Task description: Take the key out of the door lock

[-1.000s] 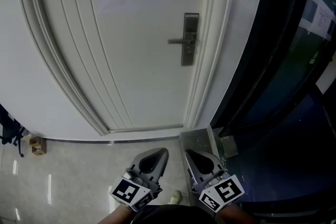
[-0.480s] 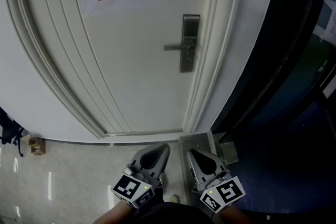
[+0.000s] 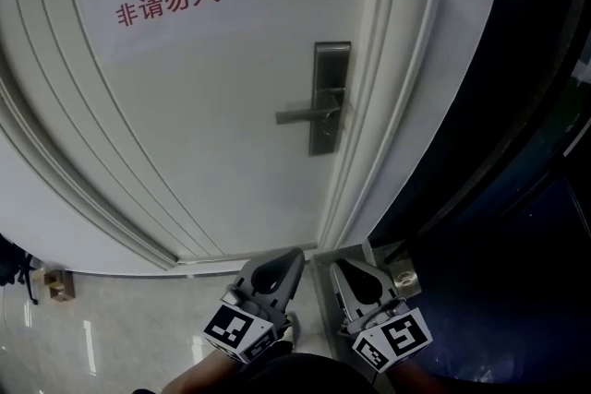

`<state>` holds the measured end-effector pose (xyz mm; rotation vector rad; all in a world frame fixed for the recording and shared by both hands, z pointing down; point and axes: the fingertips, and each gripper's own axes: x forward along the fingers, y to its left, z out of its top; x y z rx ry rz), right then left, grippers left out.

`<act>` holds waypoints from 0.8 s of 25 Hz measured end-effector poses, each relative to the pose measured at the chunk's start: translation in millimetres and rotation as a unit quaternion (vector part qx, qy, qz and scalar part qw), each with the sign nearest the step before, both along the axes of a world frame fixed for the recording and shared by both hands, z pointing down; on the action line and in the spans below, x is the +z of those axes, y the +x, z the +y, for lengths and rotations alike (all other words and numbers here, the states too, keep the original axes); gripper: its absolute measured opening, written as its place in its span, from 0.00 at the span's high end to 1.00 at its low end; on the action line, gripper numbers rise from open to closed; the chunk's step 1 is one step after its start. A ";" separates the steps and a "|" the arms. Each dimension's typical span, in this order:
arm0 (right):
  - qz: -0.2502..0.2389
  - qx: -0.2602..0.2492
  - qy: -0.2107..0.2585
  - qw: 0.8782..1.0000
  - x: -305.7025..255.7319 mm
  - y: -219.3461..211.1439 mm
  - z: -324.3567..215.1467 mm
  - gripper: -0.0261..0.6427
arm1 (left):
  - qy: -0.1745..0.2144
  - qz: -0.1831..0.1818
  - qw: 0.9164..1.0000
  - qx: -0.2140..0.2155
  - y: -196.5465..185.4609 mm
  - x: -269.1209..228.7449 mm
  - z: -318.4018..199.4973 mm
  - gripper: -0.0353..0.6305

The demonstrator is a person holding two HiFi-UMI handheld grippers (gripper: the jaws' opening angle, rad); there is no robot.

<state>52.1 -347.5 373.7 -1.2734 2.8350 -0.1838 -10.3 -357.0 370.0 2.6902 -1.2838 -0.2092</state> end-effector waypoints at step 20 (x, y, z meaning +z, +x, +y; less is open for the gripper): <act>0.029 0.147 0.014 0.989 8.5 -7.3 -230.5 0.75 | -0.016 0.001 0.998 0.057 -28.5 19.2 -131.9 0.94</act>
